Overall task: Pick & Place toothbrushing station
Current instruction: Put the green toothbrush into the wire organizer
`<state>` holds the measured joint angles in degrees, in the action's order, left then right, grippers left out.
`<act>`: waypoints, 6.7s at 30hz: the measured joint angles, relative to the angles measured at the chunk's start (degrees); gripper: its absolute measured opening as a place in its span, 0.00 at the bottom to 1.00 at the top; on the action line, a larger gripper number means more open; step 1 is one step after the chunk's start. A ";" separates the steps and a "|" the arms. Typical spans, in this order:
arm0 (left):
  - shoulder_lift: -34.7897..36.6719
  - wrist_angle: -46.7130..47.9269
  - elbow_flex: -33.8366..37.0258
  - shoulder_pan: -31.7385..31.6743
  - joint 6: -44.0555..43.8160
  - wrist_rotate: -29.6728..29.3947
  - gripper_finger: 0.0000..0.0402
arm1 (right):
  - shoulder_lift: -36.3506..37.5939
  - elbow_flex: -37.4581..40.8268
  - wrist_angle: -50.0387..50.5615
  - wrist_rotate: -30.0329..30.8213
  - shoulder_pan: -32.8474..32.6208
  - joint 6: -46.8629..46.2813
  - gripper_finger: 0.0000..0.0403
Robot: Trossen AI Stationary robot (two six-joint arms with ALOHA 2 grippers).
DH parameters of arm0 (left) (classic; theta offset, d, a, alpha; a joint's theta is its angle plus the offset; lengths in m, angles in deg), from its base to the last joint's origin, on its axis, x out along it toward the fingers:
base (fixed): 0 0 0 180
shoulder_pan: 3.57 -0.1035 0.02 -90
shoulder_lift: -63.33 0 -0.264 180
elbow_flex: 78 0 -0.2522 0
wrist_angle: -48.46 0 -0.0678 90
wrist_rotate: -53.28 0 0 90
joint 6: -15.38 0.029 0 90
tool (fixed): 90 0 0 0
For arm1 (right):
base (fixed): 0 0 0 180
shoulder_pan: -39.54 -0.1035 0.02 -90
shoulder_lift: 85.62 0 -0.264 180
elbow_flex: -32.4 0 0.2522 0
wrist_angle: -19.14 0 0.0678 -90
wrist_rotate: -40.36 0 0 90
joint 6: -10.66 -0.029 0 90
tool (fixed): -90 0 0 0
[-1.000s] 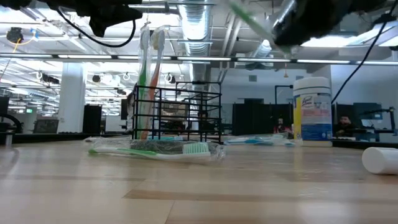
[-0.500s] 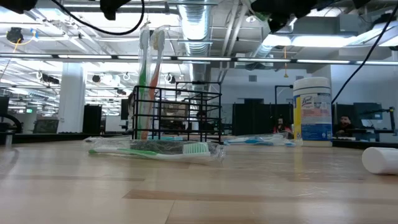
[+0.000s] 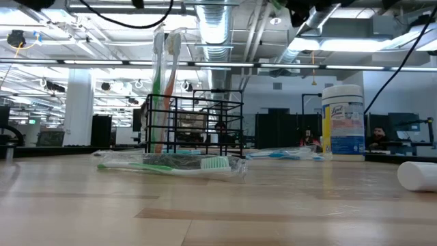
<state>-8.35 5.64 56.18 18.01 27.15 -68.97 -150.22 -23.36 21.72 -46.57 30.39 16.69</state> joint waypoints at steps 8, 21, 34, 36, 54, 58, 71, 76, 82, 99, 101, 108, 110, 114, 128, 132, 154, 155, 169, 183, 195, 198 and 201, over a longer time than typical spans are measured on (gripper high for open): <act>-5.59 -0.37 -6.09 -4.00 -0.01 7.32 0.44 | 0.00 0.00 -0.20 0.00 -0.02 0.43 0.01; -10.30 -1.84 -9.99 -7.59 -0.07 11.82 0.44 | 0.00 0.00 -0.25 0.01 -0.04 0.61 0.01; -14.68 -9.79 -10.61 -8.72 -0.02 17.70 0.44 | 0.00 0.00 -0.45 0.02 -0.04 0.61 0.01; -15.53 -10.18 -11.12 -9.30 -0.04 18.37 0.44 | 0.00 0.00 -0.46 0.02 -0.04 0.61 0.01; -19.72 -10.71 -15.14 -10.09 -0.01 20.65 0.38 | 0.00 0.00 -0.07 0.02 -0.04 1.50 0.01; -19.72 -10.73 -15.14 -9.94 0.00 20.67 0.25 | 0.00 0.00 -0.04 0.04 -0.04 1.49 0.01; -19.72 -10.66 -15.14 -9.66 1.68 22.66 0.02 | 0.00 -0.01 0.82 -0.04 -0.06 1.34 0.05; -19.72 -10.26 -15.14 -9.59 1.53 22.62 0.02 | 0.00 -0.04 2.23 -0.26 -0.07 1.68 0.11; -19.72 -10.26 -15.14 -8.90 1.53 21.66 0.02 | 0.00 -0.04 2.31 -0.26 -0.09 2.12 0.17; -13.57 2.38 -15.12 -8.01 0.01 19.07 0.02 | 0.20 -0.04 2.69 -0.20 -0.15 3.01 0.36; -11.51 5.96 -15.10 -7.62 -1.54 18.67 0.02 | 0.20 -0.04 2.76 -0.20 -0.15 2.96 0.38; -5.68 18.40 -15.09 -5.58 -4.80 18.00 0.02 | 0.20 -0.04 4.04 -0.20 -0.11 1.00 0.40; -4.27 21.51 -15.07 -4.49 -4.83 15.51 0.02 | 0.20 -0.04 4.08 -0.20 -0.11 1.00 0.39; -1.49 27.82 -15.07 -1.66 -6.07 10.79 0.02 | 0.20 -0.04 4.73 -0.20 -0.11 1.00 0.37; 0.48 38.72 -15.07 8.23 -11.20 -2.40 0.02 | 0.20 -0.02 5.31 -0.20 -0.09 0.96 0.32; 0.48 39.95 -15.07 9.84 -12.68 -4.94 0.02 | 0.20 -0.02 5.49 -0.20 -0.09 0.95 0.32; 0.39 41.51 -5.67 9.84 -25.68 -17.30 0.02 | 0.20 0.00 6.10 -0.21 -0.09 0.83 0.32; 0.39 41.43 -5.67 9.84 -25.68 -17.45 0.02 | 0.20 0.00 6.10 -0.22 -0.09 0.84 0.31; 2.42 41.55 -5.70 9.86 -23.69 -22.98 0.02 | 0.20 0.00 6.14 -0.22 -0.09 1.00 0.30; 2.12 43.75 -5.67 9.86 -23.66 -25.29 0.02 | 0.20 0.00 6.18 -0.22 -0.09 0.98 0.30; 1.90 43.58 -2.26 9.86 -28.06 -25.87 0.02 | 0.20 0.00 6.27 -0.20 -0.09 0.98 0.30; 1.90 43.02 -0.67 9.86 -30.40 -25.88 0.02 | 0.20 0.00 6.27 -0.22 -0.09 0.98 0.30; 1.90 41.77 0.55 9.86 -31.38 -25.88 0.02 | 0.20 0.00 6.28 -0.21 -0.09 0.98 0.30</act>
<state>-6.45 47.41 56.73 27.87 -4.23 -94.85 -150.03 -23.36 28.00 -46.78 30.31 17.67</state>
